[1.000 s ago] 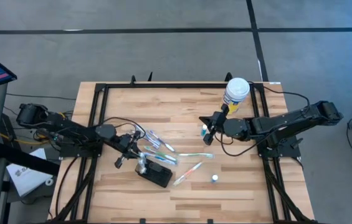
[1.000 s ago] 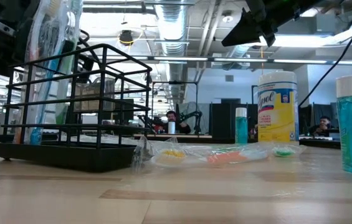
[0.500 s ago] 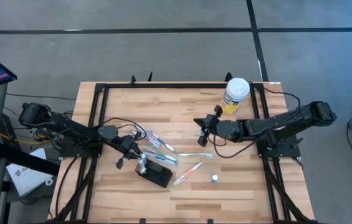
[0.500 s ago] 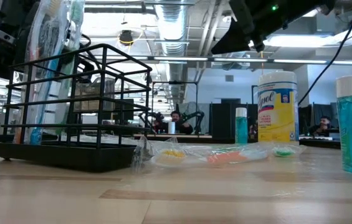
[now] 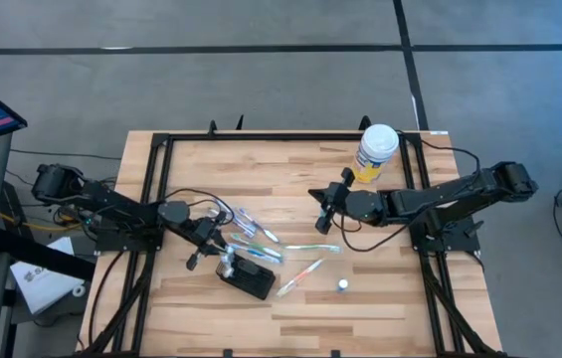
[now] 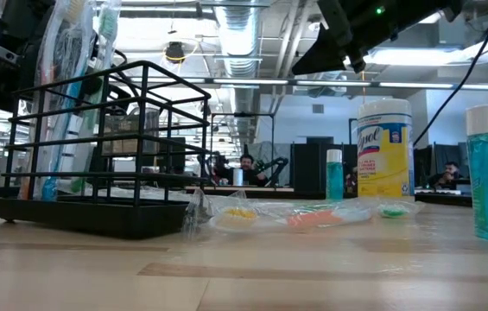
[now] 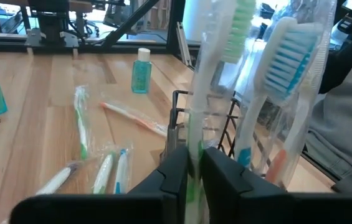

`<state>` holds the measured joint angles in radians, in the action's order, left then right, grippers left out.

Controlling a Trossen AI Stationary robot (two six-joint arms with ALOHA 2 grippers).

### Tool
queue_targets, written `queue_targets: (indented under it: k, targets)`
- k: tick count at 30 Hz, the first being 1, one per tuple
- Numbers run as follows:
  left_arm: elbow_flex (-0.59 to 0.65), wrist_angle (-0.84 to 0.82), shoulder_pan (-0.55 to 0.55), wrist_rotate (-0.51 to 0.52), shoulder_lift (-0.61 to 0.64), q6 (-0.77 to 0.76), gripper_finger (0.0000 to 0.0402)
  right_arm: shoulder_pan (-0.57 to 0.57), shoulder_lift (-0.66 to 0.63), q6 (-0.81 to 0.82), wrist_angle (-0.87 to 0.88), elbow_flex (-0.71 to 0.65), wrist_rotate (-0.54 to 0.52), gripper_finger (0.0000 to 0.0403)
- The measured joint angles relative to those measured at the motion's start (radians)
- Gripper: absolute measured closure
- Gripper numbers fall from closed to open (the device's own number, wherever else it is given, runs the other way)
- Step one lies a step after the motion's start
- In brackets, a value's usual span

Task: Pick & Place toothbrushing station
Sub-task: Put the green toothbrush into the mesh organizer

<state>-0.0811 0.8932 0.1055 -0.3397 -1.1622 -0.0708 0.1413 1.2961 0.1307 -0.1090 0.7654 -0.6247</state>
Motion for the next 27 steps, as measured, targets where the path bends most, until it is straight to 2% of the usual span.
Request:
queue_targets:
  k: [8, 27]
  targets:
    - [0.000, 0.001, 0.000, 0.000, 0.000, -0.005, 0.0337, 0.000, 0.000, 0.000, 0.000, 0.000, 0.000, 0.0403]
    - [0.000, 0.001, 0.000, 0.001, 0.001, -0.004, 0.0334, 0.000, 0.000, -0.003, 0.002, 0.000, 0.000, 0.0403]
